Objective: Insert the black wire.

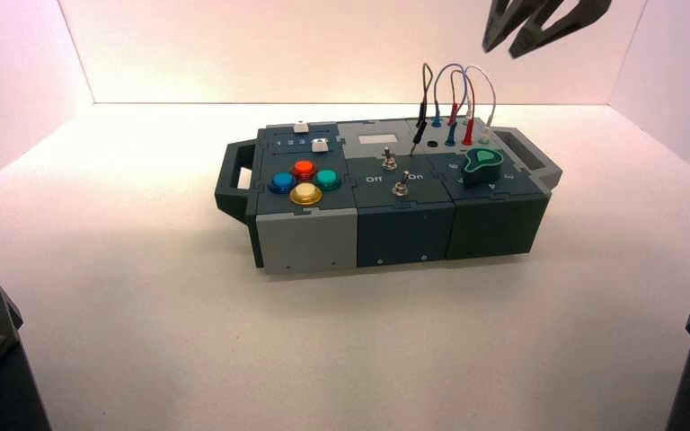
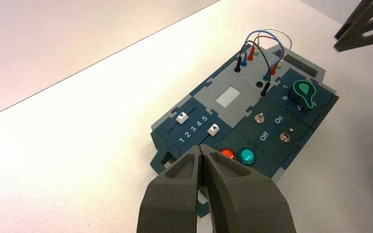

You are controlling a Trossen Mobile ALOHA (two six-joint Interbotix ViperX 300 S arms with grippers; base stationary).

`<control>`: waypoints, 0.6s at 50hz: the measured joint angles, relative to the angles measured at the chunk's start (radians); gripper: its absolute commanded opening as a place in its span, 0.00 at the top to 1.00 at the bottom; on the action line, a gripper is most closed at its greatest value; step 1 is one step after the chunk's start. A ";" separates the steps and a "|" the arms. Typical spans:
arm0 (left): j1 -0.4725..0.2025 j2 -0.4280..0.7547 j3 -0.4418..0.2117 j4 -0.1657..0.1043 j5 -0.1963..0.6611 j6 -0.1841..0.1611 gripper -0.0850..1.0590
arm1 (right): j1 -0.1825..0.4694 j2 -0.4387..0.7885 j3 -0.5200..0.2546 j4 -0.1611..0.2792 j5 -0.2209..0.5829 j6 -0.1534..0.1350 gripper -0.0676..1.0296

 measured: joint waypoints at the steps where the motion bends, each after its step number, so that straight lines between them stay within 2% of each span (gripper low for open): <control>1: 0.000 0.000 0.002 0.002 0.000 0.000 0.95 | 0.000 0.002 0.000 0.000 0.000 0.000 0.50; 16: 0.000 -0.002 0.005 0.002 -0.011 0.009 0.95 | 0.017 0.089 -0.011 0.029 -0.015 -0.002 0.50; 30: -0.003 -0.003 0.005 0.000 -0.012 0.009 0.95 | 0.025 0.138 -0.018 0.038 -0.051 -0.003 0.50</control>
